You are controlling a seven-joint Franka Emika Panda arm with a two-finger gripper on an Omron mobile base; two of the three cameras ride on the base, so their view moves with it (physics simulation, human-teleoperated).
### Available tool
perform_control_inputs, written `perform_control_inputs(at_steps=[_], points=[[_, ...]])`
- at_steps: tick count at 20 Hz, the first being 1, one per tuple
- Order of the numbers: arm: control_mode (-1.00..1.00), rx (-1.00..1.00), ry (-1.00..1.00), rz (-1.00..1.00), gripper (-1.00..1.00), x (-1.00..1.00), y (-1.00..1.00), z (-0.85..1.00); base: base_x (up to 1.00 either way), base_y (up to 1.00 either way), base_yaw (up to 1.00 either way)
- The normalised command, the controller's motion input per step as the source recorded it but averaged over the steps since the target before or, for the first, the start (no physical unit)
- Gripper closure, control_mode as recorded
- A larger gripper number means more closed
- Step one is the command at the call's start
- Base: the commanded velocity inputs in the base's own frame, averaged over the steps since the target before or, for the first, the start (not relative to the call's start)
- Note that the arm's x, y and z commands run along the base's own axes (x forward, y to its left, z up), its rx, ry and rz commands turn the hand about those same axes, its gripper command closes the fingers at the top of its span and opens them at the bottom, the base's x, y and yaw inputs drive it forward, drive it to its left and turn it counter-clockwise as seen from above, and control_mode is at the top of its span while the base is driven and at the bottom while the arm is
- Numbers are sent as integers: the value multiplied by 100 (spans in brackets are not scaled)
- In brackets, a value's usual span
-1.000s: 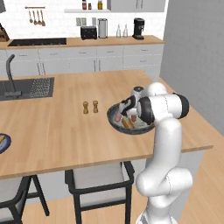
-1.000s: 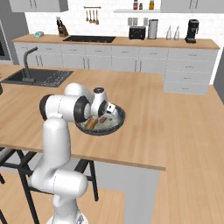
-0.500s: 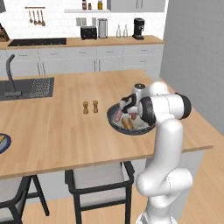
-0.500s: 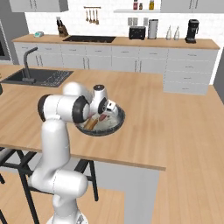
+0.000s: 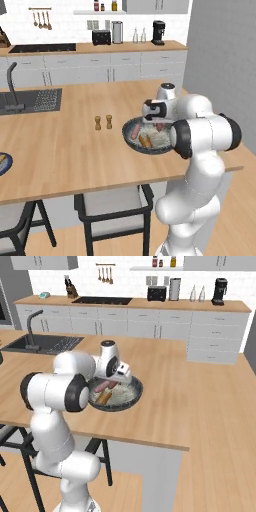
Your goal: Place one bun and one sausage from the bowl on each plate.
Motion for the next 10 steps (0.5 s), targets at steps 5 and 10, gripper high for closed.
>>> perform_control_inputs(at_steps=[5,10], points=[[-100,0,0,4,100,-100,0,29,0,0,0],[-100,0,1,7,100,-91,10,20,0,0,0]])
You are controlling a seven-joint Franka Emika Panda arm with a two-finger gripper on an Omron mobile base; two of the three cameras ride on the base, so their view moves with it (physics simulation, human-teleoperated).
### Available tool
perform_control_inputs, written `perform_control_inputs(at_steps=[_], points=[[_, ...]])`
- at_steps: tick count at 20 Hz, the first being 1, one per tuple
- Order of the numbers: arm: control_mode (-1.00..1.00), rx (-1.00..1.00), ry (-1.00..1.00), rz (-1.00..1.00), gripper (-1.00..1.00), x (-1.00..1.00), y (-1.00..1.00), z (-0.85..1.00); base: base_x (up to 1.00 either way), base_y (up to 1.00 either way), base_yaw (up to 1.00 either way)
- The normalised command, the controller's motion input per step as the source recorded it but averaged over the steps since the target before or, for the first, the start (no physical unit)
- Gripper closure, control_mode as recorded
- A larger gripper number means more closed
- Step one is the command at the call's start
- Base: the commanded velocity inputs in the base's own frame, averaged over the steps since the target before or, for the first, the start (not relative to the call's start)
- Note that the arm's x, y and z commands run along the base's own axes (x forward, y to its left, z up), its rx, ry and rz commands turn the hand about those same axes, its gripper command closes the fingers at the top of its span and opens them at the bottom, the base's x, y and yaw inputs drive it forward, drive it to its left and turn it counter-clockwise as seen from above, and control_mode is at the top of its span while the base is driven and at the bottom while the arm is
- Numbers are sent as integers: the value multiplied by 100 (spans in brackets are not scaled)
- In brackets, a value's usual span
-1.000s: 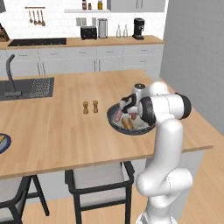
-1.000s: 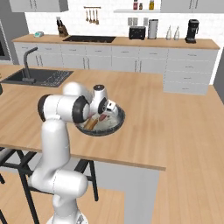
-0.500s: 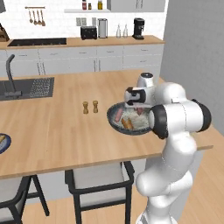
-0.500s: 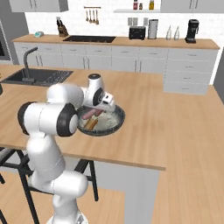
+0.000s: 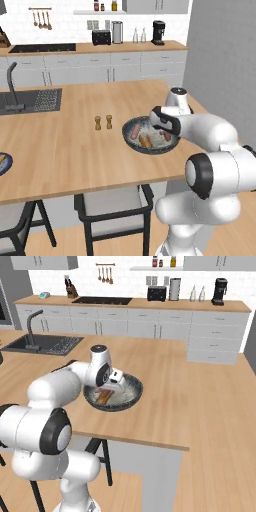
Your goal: Place one bun and one sausage from the bowl on each plate.
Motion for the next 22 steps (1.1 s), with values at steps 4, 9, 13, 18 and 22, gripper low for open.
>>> perform_control_inputs(at_steps=[4,9,13,18,22], points=[[-100,0,14,2,100,-25,22,29,0,0,0],[-100,0,9,1,100,-42,7,24,0,0,0],[-100,0,2,0,100,-15,0,25,0,0,0],[-100,0,0,0,100,-43,0,8,0,0,0],[100,0,0,0,100,-30,0,0,-9,2,0]])
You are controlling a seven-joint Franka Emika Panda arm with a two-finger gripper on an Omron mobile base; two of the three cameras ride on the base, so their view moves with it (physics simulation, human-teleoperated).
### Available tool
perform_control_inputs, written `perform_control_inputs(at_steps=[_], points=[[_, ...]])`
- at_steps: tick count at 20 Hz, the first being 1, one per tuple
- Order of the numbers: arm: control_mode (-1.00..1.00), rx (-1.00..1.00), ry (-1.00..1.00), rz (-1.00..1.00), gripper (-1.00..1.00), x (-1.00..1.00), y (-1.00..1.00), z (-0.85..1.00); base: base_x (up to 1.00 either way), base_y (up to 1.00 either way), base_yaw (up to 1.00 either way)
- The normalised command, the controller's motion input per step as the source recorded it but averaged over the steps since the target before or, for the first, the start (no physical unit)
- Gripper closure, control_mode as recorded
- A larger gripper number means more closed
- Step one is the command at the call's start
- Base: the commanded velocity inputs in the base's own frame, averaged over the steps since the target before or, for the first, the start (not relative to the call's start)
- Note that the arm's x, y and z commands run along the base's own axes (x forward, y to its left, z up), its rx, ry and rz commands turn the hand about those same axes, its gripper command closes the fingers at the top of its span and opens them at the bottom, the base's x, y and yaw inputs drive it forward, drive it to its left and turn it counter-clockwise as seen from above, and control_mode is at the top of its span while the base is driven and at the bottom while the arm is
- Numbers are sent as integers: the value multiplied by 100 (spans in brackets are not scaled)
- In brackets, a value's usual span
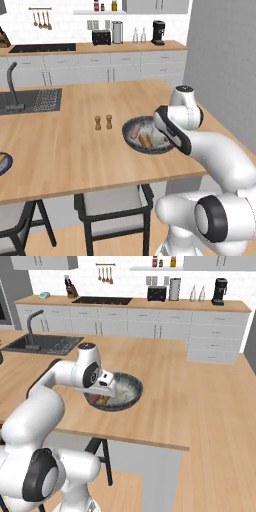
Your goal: Place one bun and one sausage from the bowl on each plate.
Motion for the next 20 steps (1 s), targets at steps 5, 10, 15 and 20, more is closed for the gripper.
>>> perform_control_inputs(at_steps=[5,10,15,20], points=[[100,0,0,0,100,0,0,0,-73,26,0],[100,0,0,0,100,0,0,0,-27,100,0],[100,0,0,0,100,0,0,0,6,100,0],[100,0,0,0,100,0,0,0,3,100,0]])
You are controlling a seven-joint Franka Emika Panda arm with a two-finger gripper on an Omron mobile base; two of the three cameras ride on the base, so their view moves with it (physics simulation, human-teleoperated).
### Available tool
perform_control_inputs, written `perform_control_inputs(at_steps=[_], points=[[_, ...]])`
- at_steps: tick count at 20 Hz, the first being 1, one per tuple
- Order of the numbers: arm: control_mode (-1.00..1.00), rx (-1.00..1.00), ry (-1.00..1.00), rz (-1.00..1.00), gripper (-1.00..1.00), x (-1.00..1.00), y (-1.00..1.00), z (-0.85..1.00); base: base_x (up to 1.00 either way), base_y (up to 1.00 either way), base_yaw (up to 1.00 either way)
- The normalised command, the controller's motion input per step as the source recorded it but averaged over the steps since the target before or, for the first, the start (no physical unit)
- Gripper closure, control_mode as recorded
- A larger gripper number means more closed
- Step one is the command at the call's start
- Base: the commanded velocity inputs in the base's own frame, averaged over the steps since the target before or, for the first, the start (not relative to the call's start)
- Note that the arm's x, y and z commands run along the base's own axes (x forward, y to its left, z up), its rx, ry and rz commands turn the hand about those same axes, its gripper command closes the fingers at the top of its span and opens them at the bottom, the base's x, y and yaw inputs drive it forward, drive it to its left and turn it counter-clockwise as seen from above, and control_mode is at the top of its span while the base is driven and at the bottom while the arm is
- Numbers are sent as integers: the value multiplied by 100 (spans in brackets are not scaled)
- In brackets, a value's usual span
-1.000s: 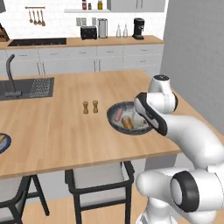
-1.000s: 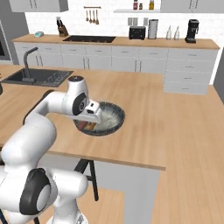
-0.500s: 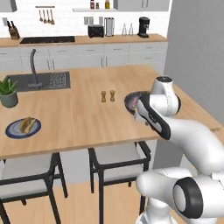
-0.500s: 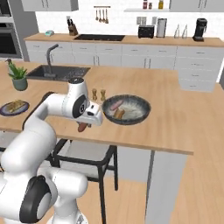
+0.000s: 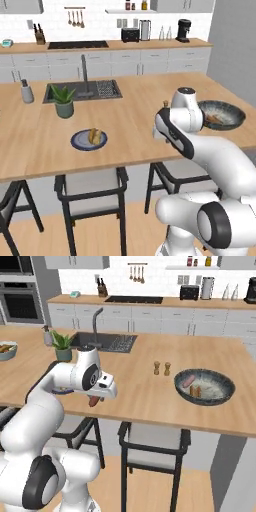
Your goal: Place one bun and one sausage from the bowl on each plate.
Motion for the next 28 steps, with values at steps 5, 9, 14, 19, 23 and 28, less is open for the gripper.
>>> perform_control_inputs(at_steps=[5,9,14,19,23,28], points=[[100,0,0,0,100,0,0,0,4,100,0],[100,0,0,0,100,0,0,0,17,100,0],[100,0,0,0,100,0,0,0,22,58,0],[100,0,0,0,100,0,0,0,45,-11,0],[100,0,0,0,100,0,0,0,58,-23,0],[-100,0,0,0,100,32,-11,0,35,-15,0]])
